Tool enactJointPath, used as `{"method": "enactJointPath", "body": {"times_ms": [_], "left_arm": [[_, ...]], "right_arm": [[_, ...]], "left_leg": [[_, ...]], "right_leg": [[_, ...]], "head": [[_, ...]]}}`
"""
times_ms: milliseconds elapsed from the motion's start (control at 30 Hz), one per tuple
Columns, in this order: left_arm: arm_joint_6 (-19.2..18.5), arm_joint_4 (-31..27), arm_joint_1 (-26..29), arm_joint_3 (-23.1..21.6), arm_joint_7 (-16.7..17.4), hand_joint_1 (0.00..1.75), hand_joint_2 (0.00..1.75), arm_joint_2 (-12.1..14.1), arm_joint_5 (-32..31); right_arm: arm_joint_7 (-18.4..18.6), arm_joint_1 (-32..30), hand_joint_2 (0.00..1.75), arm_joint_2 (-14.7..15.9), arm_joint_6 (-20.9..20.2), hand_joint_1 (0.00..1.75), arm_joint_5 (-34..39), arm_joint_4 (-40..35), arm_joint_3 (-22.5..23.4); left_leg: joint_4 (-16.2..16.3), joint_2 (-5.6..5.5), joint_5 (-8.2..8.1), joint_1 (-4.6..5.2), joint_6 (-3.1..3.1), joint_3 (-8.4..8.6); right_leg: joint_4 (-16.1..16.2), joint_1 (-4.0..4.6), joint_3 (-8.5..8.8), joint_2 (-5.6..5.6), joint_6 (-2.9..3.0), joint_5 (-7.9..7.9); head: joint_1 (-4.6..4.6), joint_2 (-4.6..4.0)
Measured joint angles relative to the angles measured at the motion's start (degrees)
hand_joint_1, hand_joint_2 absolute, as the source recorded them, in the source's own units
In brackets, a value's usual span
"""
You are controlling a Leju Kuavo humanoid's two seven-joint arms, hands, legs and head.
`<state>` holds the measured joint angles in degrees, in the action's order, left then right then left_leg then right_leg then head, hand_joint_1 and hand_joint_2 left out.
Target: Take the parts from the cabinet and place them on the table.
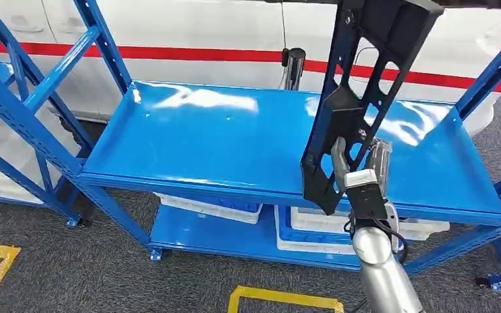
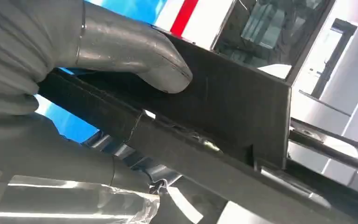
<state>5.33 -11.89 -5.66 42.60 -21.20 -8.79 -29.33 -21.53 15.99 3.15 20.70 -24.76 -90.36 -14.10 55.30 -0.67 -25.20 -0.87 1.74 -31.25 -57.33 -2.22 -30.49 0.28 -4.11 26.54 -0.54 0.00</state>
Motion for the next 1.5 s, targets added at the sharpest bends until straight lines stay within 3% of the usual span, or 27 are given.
{"method": "enactJointPath", "body": {"times_ms": [33, 67, 167, 200, 267, 333, 400, 467, 500, 533, 600, 667, 733, 800, 833, 867, 900, 967, 1033, 1133, 1167, 1200, 1233, 1300, 1367, 1433, 1500], "left_arm": [[0.00, 0.00, 0.02, -0.04, 0.02, 0.00, 1.75, 0.00, 0.00], [0.00, 0.00, 0.01, -0.07, 0.00, 0.00, 1.75, 0.00, -0.07], [0.00, 0.00, -0.01, -0.11, 0.00, 0.00, 1.75, -0.02, -0.04], [0.02, 0.00, -0.01, -0.11, 0.00, 0.00, 1.75, -0.02, -0.04], [0.00, 0.00, -0.04, -0.13, 0.00, 0.00, 1.75, -0.02, -0.04], [0.02, 0.00, -0.01, -0.13, 0.00, 0.00, 1.75, -0.02, -0.04], [0.02, 0.00, -0.03, -0.13, 0.00, 0.00, 1.75, 0.00, -0.04], [0.00, 0.00, -0.13, -0.13, 0.00, 0.00, 1.75, 0.00, -0.04], [0.02, -0.02, -0.27, -0.13, 0.00, 0.00, 1.75, 0.11, -0.04], [0.02, 0.00, -0.35, -0.13, 0.00, 0.00, 1.75, 0.22, -0.04], [0.02, 0.00, -0.39, -0.13, -0.02, 0.00, 1.75, 0.22, -0.04], [0.02, 0.00, -0.36, -0.13, -0.02, 0.00, 1.75, 0.15, -0.04], [0.02, 0.00, -0.43, -0.13, -0.02, 0.00, 1.75, 0.09, -0.04], [0.07, 0.00, -0.36, -0.13, -0.02, 0.00, 1.75, 0.06, -0.04], [0.07, 0.00, -0.34, -0.13, -0.02, 0.00, 1.75, 0.06, -0.04], [0.07, 0.00, -0.27, -0.13, -0.02, 0.00, 1.75, 0.04, -0.04], [0.07, 0.00, -0.23, -0.13, -0.02, 0.00, 1.75, 0.04, -0.04], [0.02, 0.00, -0.25, -0.13, -0.02, 0.00, 1.75, -0.04, -0.04], [0.00, 0.00, -0.26, -0.13, -0.02, 0.00, 1.75, -0.11, -0.04], [0.00, 0.00, -0.31, -0.13, -0.02, 0.00, 1.75, -0.11, -0.04], [0.02, 0.00, -0.27, -0.13, -0.02, 0.00, 1.75, -0.04, -0.04], [0.02, 0.00, -0.27, -0.13, -0.02, 0.00, 1.75, 0.06, -0.04], [0.02, 0.00, -0.25, -0.13, -0.02, 0.00, 1.75, 0.04, -0.04], [0.02, 0.00, -0.23, -0.13, -0.02, 0.00, 1.75, 0.04, -0.04], [0.02, 0.00, -0.21, -0.13, -0.02, 0.00, 1.75, 0.04, -0.04], [0.02, 0.00, -0.26, -0.13, -0.02, 0.00, 1.75, 0.04, -0.04], [0.02, 0.00, -0.29, -0.13, -0.02, 0.00, 1.75, 0.06, -0.04]], "right_arm": [[0.00, 0.00, 1.75, -0.02, 0.00, 1.75, -0.09, 0.00, 0.06], [0.00, 0.32, 1.75, -0.04, 0.02, 1.75, -0.09, 0.04, 0.11], [0.04, 0.60, 1.75, -0.24, 0.02, 1.75, -0.11, 0.17, 0.13], [0.04, 0.70, 1.75, -0.26, 0.02, 1.75, -0.15, 0.17, 0.15], [0.04, 0.74, 1.75, -0.35, 0.02, 1.75, -0.13, 0.24, 0.20], [0.00, 0.78, 1.75, -0.37, 0.02, 1.75, -0.15, 0.26, 0.22], [0.00, 0.83, 1.75, -0.39, 0.02, 1.75, -0.15, 0.31, 0.22], [0.00, 0.85, 1.75, -0.39, 0.02, 1.75, -0.20, 0.35, 0.26], [0.00, 0.82, 1.75, -0.42, 0.02, 1.75, -0.22, 0.37, 0.31], [0.02, 0.78, 1.75, -0.39, 0.02, 1.75, -0.28, 0.41, 0.39], [0.09, 0.78, 1.75, -0.41, 0.02, 1.75, -0.37, 0.61, 0.42], [0.11, 0.58, 1.75, -0.31, 0.00, 1.75, -0.46, 0.68, 0.48], [0.17, 0.46, 1.75, -0.15, -0.04, 1.75, -0.46, 0.87, 0.55], [0.15, 0.26, 1.75, -0.13, -0.02, 1.75, -0.46, 1.05, 0.57], [0.13, 0.17, 1.75, -0.09, 0.00, 1.75, -0.46, 1.11, 0.57], [0.07, 0.15, 1.75, -0.09, 0.00, 1.75, -0.46, 1.20, 0.57], [0.07, 0.19, 1.75, -0.11, 0.00, 1.75, -0.46, 1.24, 0.55], [0.07, 0.32, 1.75, -0.09, 0.00, 1.75, -0.46, 1.24, 0.57], [0.04, 0.58, 1.75, -0.13, 0.00, 1.75, -0.46, 1.24, 0.55], [0.07, 0.37, 1.75, -0.13, 0.00, 1.75, -0.46, 1.29, 0.52], [0.07, 0.36, 1.75, -0.13, 0.00, 1.75, -0.44, 1.33, 0.52], [0.09, 0.45, 1.75, -0.13, 0.00, 1.75, -0.44, 1.38, 0.55], [0.09, 0.43, 1.75, -0.24, 0.00, 1.75, -0.44, 1.38, 0.55], [0.07, 0.42, 1.75, -0.33, 0.00, 1.75, -0.46, 1.40, 0.57], [0.07, 0.21, 1.75, -0.33, 0.00, 1.75, -0.48, 1.44, 0.57], [0.37, -0.41, 1.75, -0.31, -0.04, 1.75, -0.46, 1.75, 0.57], [0.37, -0.67, 1.75, -0.33, -0.04, 1.75, -0.46, 1.79, 0.57]], "left_leg": [[0.43, -0.15, -0.13, 0.27, -0.39, -0.03], [1.27, -0.32, -0.26, 0.25, -0.50, -0.28], [1.79, -0.32, -1.03, -0.57, -1.33, -0.89], [4.02, 0.05, -3.48, -0.62, -1.42, -1.97], [12.91, 0.27, -9.35, -0.63, -1.72, -5.70], [19.77, 0.29, -12.00, -0.63, -1.72, -7.94], [16.76, 0.30, -9.52, -0.61, -1.15, -5.22], [6.03, 0.28, -5.81, -0.32, 0.02, 1.78], [1.58, 0.24, -5.90, -0.04, 0.62, 4.81], [1.43, 0.48, -5.50, 0.28, 0.22, 4.86], [1.34, 0.43, -5.17, 0.81, 0.48, 4.25], [0.00, 0.64, -3.40, 0.23, 1.36, 3.90], [0.02, 0.92, -2.18, 0.52, 2.26, 2.37], [0.10, 0.96, -1.13, 0.86, 2.41, 0.95], [0.13, 0.99, -0.65, 1.02, 2.38, 0.30], [0.14, 1.03, -0.26, 1.14, 2.39, -0.20], [0.16, 1.04, 0.11, 1.27, 2.40, -0.63], [0.18, 0.96, 0.68, 1.54, 2.21, -1.18], [0.56, 0.88, 1.05, 2.05, 1.84, -1.60], [0.77, 0.88, 1.80, 1.94, 0.94, -1.90], [1.00, 0.78, 1.89, 2.13, 0.71, -2.25], [1.83, 0.48, 0.79, 1.81, 0.35, -2.92], [4.24, 0.49, -2.23, 1.57, -0.11, -3.96], [13.28, 0.49, -8.39, 0.86, -1.08, -7.15], [19.48, 0.50, -10.26, 0.19, -1.77, -8.73], [15.46, 0.55, -7.37, -0.51, -2.25, -5.52], [5.23, 0.56, -3.90, -1.02, -2.63, 0.92]], "right_leg": [[-0.53, 0.39, -0.78, 0.32, 0.56, -0.89], [0.31, -0.27, -0.69, 0.36, 1.10, 0.00], [-0.03, -0.47, -1.35, 0.33, 2.85, -0.40], [-0.03, -0.37, -1.71, 0.26, 3.37, -0.71], [-0.07, -0.16, -2.62, 0.04, 4.05, -1.23], [-0.12, 0.17, -3.51, -0.08, 4.23, -1.87], [-0.13, 0.50, -4.15, -0.08, 4.10, -2.45], [-0.12, 0.71, -4.58, -0.05, 3.74, -3.05], [-0.16, 0.69, -4.56, -0.07, 3.59, -3.31], [-0.03, 1.03, -4.66, -0.11, 3.02, -3.71], [0.07, 0.69, -4.75, -0.30, 2.14, -4.29], [0.37, 1.18, -5.17, -0.26, 1.27, -4.89], [-4.11, 1.09, -7.74, -0.31, 2.49, -0.21], [-13.84, 1.08, -10.89, -0.32, 2.97, 4.95], [-17.97, 1.10, -11.96, -0.32, 2.73, 6.33], [-19.12, 1.10, -11.69, -0.32, 2.34, 6.41], [-17.41, 1.15, -9.73, -0.33, 1.92, 5.63], [-6.83, 1.34, -2.27, -0.35, 1.38, 2.84], [2.27, 1.81, 4.01, -0.37, 2.20, 2.67], [1.96, 2.05, 2.39, -0.23, 2.76, 1.97], [2.31, 0.88, 2.18, -0.22, 3.40, 1.52], [2.32, 0.61, 2.29, -0.36, 3.88, 1.08], [2.32, 0.53, 1.72, -0.43, 4.74, 0.56], [2.25, 0.57, 0.50, -0.49, 4.89, -0.37], [2.12, 0.54, -0.56, -0.49, 4.57, -1.08], [1.78, 0.29, -1.52, -0.48, 4.11, -1.61], [1.09, -0.03, -2.36, -0.46, 3.67, -1.88]], "head": [[0.04, 0.00], [0.00, 0.00], [0.61, 0.00], [0.70, 0.00], [0.85, 0.00], [0.87, 0.00], [0.89, 0.00], [0.89, 0.00], [0.85, 0.00], [0.74, 0.00], [1.05, 0.00], [0.92, 0.00], [0.61, 0.00], [0.65, 0.00], [0.43, 0.00], [0.43, 0.00], [0.41, 0.00], [0.41, 0.00], [0.39, 0.00], [0.54, 0.00], [0.48, 0.00], [0.48, 0.00], [0.76, 0.00], [0.85, 0.00], [0.87, 0.00], [0.87, 0.00], [0.89, 0.00]]}}
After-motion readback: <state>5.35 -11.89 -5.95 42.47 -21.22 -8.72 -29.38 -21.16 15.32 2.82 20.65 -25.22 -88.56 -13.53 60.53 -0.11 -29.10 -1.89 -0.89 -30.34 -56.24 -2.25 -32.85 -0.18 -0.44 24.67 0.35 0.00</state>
